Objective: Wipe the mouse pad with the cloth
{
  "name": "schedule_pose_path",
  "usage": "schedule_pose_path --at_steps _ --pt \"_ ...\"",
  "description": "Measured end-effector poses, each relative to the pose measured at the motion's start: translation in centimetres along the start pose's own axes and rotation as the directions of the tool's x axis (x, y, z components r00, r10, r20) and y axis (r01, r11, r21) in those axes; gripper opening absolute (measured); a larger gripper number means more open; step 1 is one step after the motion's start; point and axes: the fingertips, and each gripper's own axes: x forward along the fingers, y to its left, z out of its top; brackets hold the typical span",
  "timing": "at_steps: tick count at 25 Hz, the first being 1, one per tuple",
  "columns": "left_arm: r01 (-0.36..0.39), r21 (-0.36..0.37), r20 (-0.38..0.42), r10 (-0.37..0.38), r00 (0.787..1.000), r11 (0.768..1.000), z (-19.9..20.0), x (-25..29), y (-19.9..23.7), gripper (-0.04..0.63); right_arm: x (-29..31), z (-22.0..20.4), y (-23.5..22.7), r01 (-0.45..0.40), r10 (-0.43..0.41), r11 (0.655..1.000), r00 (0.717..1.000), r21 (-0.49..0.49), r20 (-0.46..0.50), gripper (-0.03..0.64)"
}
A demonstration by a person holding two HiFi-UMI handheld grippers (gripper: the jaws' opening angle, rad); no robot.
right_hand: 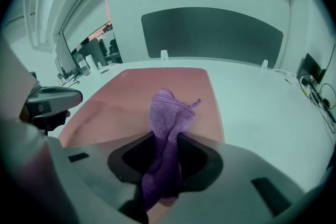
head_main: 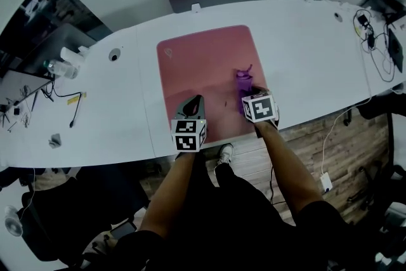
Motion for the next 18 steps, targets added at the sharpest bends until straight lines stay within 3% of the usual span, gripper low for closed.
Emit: schedule_pose_path --at_steps 18 --pt "0.082 0.049 -0.033 -0.081 0.996 0.995 -0.3 1.2 -4.1 0.023 -2.1 -1.6 -6.5 0.105 -0.105 0.995 0.995 -0.001 -0.002 0.129"
